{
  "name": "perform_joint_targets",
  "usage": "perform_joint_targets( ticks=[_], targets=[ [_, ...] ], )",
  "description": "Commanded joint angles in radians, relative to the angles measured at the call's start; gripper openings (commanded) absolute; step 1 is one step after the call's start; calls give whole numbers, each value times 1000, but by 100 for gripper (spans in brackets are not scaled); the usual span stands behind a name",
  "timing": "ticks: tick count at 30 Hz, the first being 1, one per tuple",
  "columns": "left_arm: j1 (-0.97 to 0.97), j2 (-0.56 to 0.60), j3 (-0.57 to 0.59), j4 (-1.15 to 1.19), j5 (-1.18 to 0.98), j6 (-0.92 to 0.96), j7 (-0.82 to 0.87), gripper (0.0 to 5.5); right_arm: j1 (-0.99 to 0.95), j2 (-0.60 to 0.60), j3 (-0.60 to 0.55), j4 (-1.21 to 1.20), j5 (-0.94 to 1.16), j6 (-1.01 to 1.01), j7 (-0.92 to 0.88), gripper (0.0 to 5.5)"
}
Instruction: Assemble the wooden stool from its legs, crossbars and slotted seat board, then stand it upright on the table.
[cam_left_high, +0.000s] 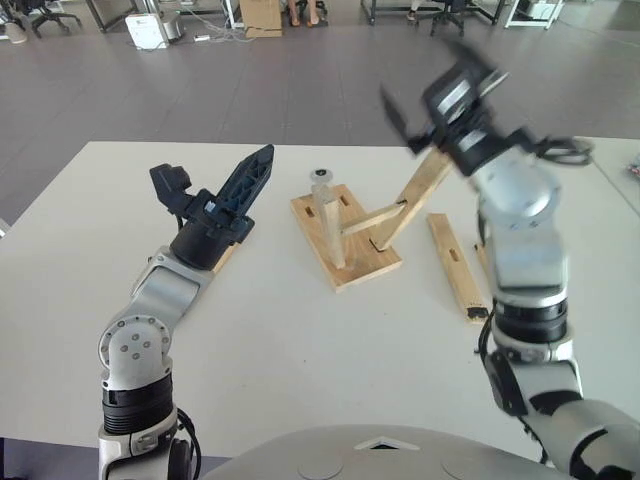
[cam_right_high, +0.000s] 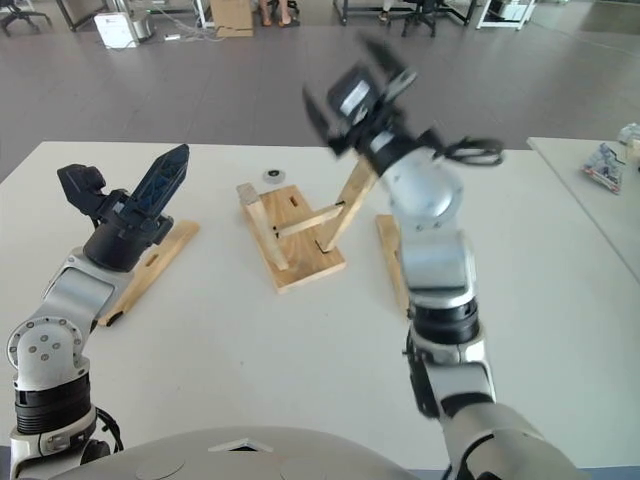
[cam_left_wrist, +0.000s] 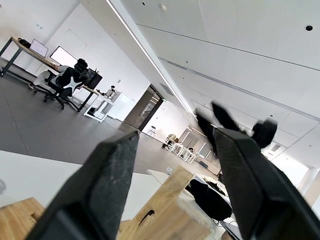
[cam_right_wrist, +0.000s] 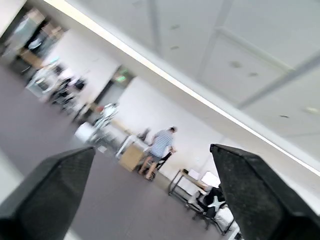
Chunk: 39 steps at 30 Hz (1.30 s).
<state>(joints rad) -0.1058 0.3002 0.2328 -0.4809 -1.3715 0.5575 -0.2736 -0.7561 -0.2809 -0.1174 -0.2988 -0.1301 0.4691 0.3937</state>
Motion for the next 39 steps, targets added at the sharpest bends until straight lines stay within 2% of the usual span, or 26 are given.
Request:
perform_joint_targets(
  ticks=[1, 5, 9, 12, 14, 17, 20, 23, 27, 34, 36, 39],
  targets=[
    [-21, 8, 6, 11, 20, -5, -4, 275, -11, -156, -64, 228, -18, -64, -16, 431],
    [-6, 33, -15, 39, 134, 4, 28, 275, 150, -219, -2, 387, -33, -172, 26, 431],
    [52, 74, -135, 59, 500, -51, 89, 275, 217, -220, 71, 396, -4, -227, 93, 431],
    [107, 35, -186, 8, 665, -105, 149, 275, 260, -221, 104, 331, 24, -230, 142, 431],
    [117, 10, -222, -26, 772, -156, 176, 275, 310, -211, 129, 235, 51, -177, 169, 431],
    [124, -66, -213, -54, 869, -213, 261, 275, 427, -137, 160, 24, 125, 32, 154, 431],
    [154, -104, -211, -77, 974, -249, 323, 275, 520, -31, 197, -152, 143, 220, 55, 431],
    [176, -138, -220, -106, 1066, -259, 380, 275, 558, 52, 217, -236, 109, 321, -66, 431],
    [230, -185, -181, -119, 1142, -241, 452, 275, 585, 92, 202, -252, 59, 338, -186, 431],
    [296, -254, -82, -184, 1212, -311, 534, 275, 617, 170, 7, -260, 47, 246, -374, 431],
    [270, -246, -119, -190, 1230, -312, 499, 275, 594, 189, 8, -282, 75, 222, -371, 431],
    [224, -198, -315, -213, 1179, -248, 317, 275, 606, 211, 185, -418, 222, 208, -215, 431]
  ],
)
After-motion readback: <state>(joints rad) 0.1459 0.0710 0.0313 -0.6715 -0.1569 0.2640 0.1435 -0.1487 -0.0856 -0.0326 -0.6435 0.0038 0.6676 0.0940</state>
